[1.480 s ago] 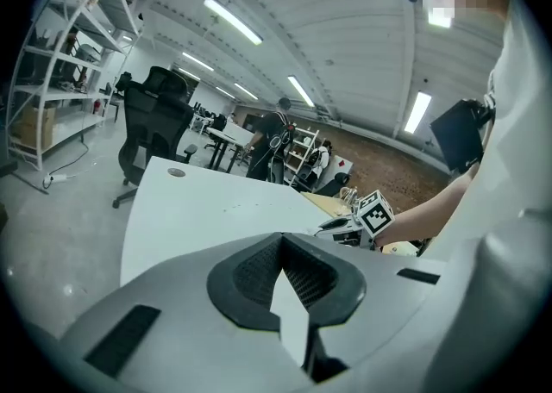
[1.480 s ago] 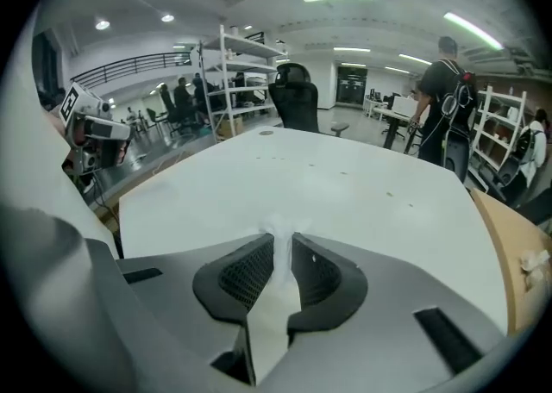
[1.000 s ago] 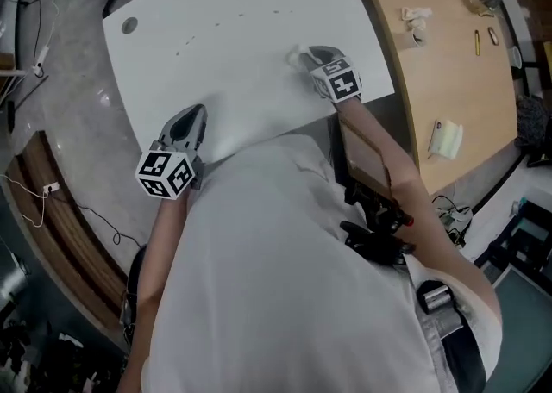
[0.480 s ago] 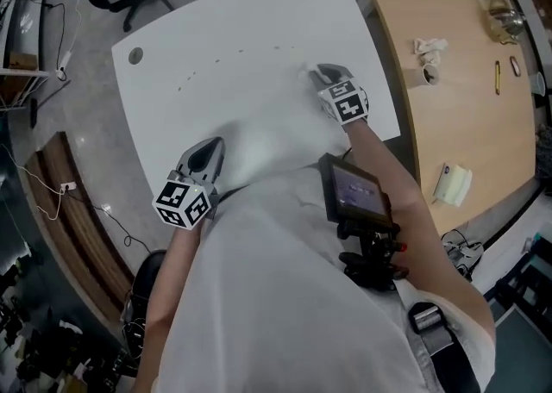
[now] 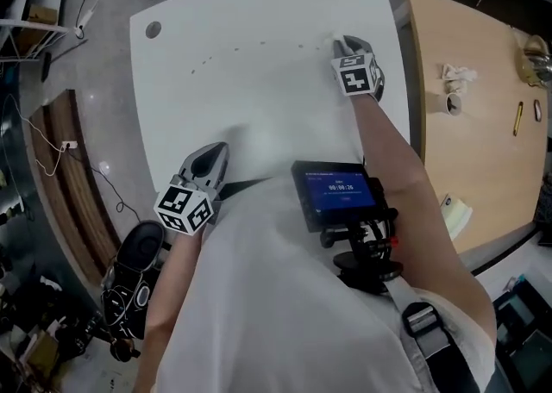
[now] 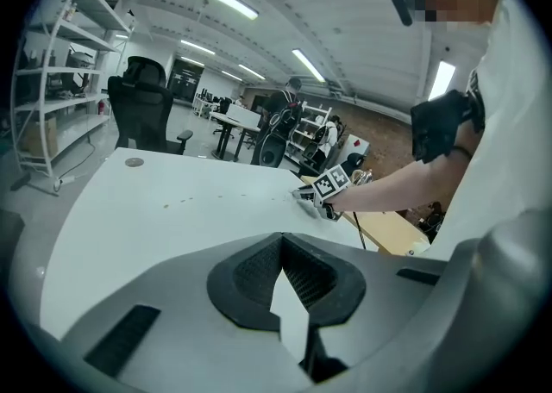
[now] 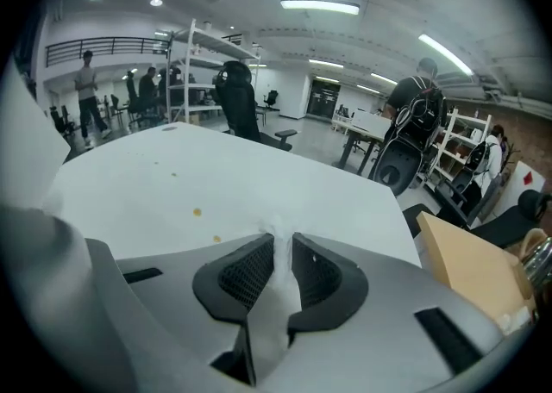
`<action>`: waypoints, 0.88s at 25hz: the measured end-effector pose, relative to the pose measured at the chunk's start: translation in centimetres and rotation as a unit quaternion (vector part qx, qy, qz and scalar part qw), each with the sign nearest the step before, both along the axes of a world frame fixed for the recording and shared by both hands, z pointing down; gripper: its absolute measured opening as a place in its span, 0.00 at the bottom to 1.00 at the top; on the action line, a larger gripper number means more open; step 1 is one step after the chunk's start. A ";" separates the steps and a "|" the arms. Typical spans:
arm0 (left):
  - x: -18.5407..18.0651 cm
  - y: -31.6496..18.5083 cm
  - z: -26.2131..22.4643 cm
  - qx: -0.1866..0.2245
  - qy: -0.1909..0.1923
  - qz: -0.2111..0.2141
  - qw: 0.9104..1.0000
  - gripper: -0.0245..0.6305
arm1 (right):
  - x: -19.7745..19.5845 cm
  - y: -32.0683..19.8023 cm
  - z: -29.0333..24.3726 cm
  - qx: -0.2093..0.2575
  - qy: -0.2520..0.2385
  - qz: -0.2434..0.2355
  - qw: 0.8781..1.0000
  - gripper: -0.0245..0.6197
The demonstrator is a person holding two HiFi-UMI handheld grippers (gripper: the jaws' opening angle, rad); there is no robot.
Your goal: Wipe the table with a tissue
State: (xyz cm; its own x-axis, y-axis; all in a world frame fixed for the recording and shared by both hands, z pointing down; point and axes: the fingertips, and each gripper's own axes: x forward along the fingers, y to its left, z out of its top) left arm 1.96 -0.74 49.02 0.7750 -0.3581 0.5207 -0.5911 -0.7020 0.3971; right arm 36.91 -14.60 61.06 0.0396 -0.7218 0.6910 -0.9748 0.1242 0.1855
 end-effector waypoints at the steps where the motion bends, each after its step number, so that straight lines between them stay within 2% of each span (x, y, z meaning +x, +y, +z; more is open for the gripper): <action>1: -0.2 0.1 -0.1 0.001 -0.002 -0.008 1.000 0.05 | 0.1 0.0 0.2 -0.002 0.012 0.000 1.000 0.13; 6: -2.1 -0.6 -0.6 0.010 -0.007 -0.049 0.999 0.05 | -1.8 0.3 0.8 -0.010 0.115 -0.058 0.992 0.13; 9: -2.2 -1.0 -0.8 0.013 -0.004 -0.053 0.998 0.05 | -2.9 0.1 0.4 -0.009 0.173 -0.103 0.979 0.13; 11: -2.0 -0.8 -0.6 0.011 -0.003 -0.048 0.999 0.05 | -3.7 0.1 0.5 -0.014 0.192 -0.128 0.973 0.13; 16: -1.7 -1.4 -0.9 0.010 -0.001 -0.032 0.999 0.05 | -5.9 -0.2 0.8 -0.050 0.177 -0.176 0.967 0.13; 22: -1.3 -2.5 -1.4 0.015 0.000 -0.021 1.000 0.05 | -10.1 0.9 0.7 -0.052 0.138 -0.237 0.960 0.13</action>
